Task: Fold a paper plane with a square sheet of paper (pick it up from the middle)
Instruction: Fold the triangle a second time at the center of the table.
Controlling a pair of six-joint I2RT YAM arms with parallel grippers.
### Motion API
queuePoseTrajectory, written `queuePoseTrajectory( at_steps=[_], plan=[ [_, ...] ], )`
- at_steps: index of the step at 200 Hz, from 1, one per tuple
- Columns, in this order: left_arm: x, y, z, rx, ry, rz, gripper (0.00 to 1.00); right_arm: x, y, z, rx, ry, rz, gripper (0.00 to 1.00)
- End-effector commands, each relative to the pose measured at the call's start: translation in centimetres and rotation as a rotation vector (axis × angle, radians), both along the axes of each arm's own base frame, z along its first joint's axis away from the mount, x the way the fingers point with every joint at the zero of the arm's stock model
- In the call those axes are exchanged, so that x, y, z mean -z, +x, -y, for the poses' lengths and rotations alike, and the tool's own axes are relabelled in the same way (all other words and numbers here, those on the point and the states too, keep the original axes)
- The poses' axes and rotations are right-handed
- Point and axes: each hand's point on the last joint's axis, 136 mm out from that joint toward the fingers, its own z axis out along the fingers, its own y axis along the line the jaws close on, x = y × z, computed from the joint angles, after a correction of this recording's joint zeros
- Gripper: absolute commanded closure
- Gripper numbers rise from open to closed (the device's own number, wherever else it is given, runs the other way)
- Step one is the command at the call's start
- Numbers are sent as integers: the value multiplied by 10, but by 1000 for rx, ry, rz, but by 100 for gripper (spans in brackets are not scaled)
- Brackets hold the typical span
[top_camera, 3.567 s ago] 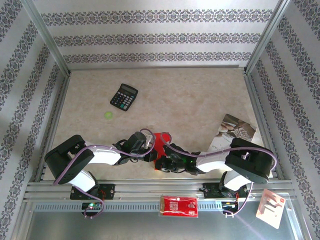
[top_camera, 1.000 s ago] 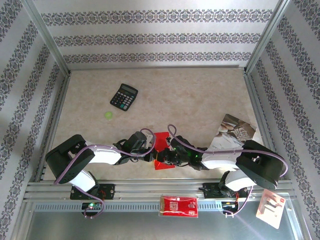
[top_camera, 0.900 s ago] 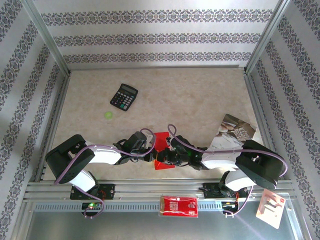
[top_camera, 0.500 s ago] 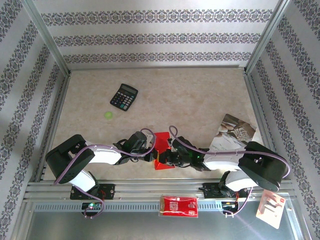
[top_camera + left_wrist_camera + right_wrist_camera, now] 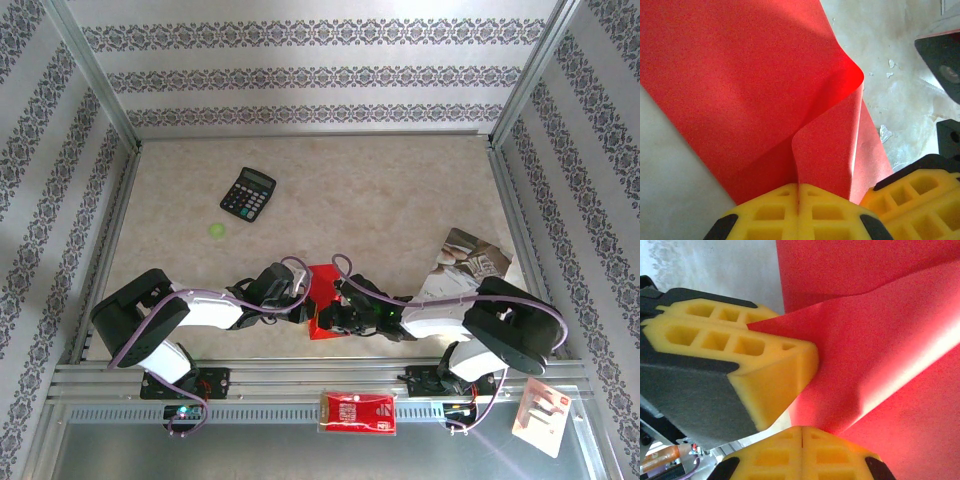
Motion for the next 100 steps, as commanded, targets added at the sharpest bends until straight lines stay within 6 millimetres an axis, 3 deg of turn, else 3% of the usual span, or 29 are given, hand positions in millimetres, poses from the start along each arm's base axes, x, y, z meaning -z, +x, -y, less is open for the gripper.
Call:
queuePoseTrajectory(
  at_steps=[1, 45, 100],
  plan=[
    [49, -17, -38, -43, 215, -90, 100, -1, 6, -5, -5, 2, 25, 100],
    [49, -18, -38, -36, 221, -88, 100, 23, -4, 16, 27, -70, -30, 100],
    [51, -18, -38, -33, 225, -91, 100, -8, 12, 11, 59, 9, 12, 100]
  ],
)
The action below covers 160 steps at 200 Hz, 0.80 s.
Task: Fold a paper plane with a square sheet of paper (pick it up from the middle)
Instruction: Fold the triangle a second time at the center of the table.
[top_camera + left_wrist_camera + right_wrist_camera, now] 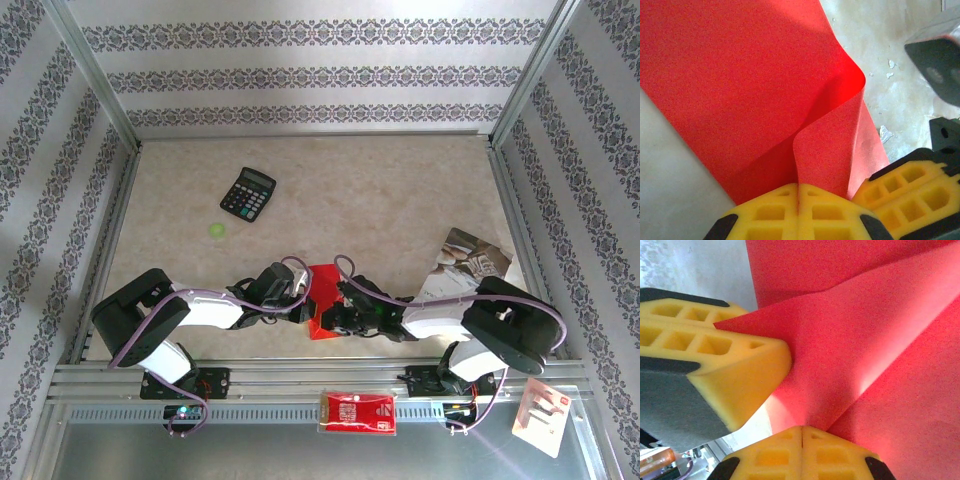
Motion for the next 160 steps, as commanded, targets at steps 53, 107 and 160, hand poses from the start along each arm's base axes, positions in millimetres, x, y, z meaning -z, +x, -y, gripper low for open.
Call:
queuePoseTrajectory(
  at_steps=[53, 107, 160],
  plan=[
    [52, -19, -38, -31, 222, -95, 100, -23, 30, -3, 47, 49, 39, 100],
    [52, -19, -38, -27, 226, -95, 100, 6, 30, 17, 71, -17, -7, 100],
    [54, -19, -38, -28, 227, -97, 100, -10, 37, 25, 67, 12, 14, 100]
  ],
)
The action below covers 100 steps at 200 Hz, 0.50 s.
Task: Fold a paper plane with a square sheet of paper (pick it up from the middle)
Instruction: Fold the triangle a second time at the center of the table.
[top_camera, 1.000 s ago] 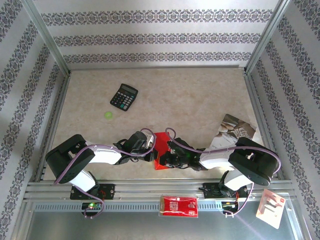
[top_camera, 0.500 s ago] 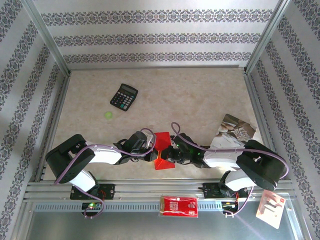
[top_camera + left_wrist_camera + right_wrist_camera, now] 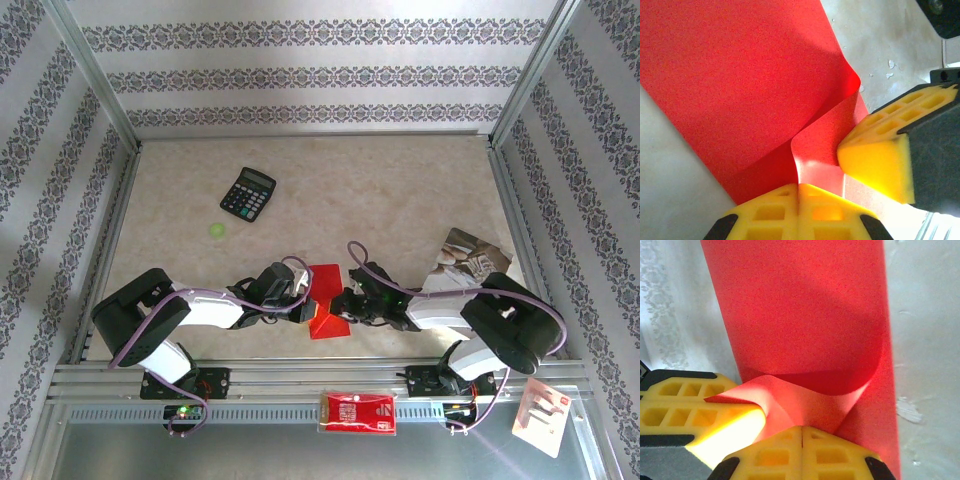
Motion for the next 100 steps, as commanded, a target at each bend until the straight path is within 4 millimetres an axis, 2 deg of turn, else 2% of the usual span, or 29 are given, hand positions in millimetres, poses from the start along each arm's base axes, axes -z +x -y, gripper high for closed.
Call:
queuePoseTrajectory(
  at_steps=[1, 22, 40, 72, 100],
  plan=[
    [52, -19, -38, -30, 224, -92, 100, -13, 1, 0, -35, 18, 34, 100],
    [51, -18, -38, -30, 223, -91, 100, -29, 3, -6, -63, 37, 67, 100],
    [51, -18, -37, -32, 220, -91, 100, -35, 1, -11, -75, 44, 78, 100],
    [50, -18, -37, -32, 218, -90, 100, -30, 0, -19, -90, 35, 69, 100],
    [51, -18, -36, -30, 217, -93, 100, -17, 5, -20, -91, 6, 56, 100]
  ],
)
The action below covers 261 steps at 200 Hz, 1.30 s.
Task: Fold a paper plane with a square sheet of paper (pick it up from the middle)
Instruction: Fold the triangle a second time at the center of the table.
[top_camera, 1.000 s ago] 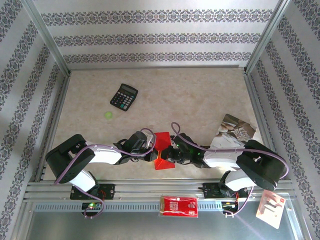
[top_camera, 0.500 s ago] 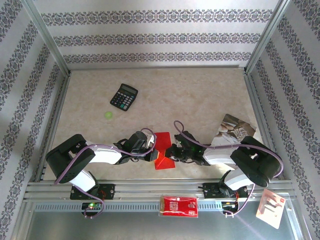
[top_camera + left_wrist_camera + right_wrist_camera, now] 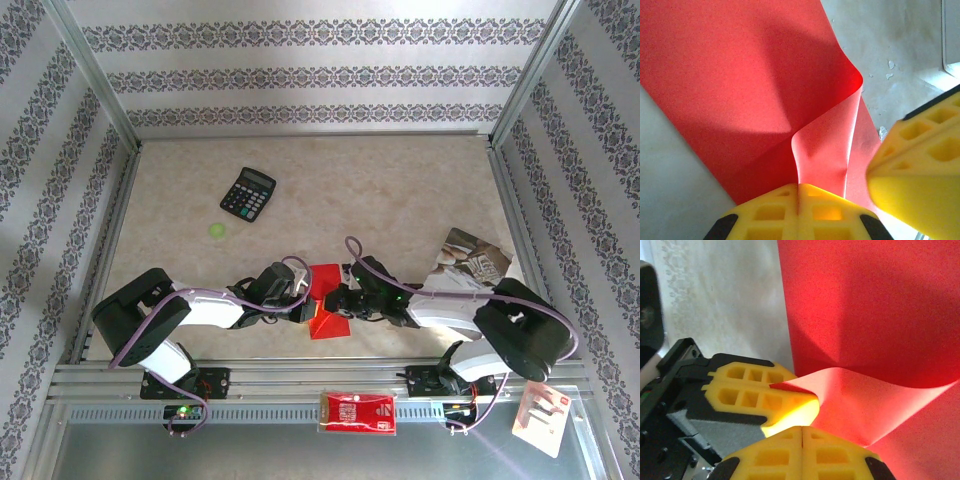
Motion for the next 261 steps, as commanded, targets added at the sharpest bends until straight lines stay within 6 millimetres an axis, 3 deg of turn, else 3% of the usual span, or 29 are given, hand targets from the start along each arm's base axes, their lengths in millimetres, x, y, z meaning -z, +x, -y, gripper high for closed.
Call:
queuePoseTrajectory(
  at_steps=[1, 33, 139, 168, 191, 216, 261],
  plan=[
    [50, -18, -36, -30, 217, -92, 100, 7, 5, -4, -16, -22, 7, 100],
    [50, -19, -37, -24, 219, -92, 100, 23, 10, 7, -7, -54, -15, 100],
    [54, -20, -40, -20, 236, -92, 100, 40, 29, 51, 120, -127, -69, 100],
    [53, -21, -40, -20, 235, -91, 100, 34, 40, 65, 157, -123, -63, 100],
    [53, -20, -40, -20, 235, -91, 100, 10, 46, 63, 146, -76, 1, 100],
    [53, -19, -39, -22, 234, -90, 100, -8, 35, 50, 105, -42, 56, 100],
    [53, -19, -39, -23, 234, -92, 100, -6, 17, 19, 28, -28, 54, 100]
  ],
)
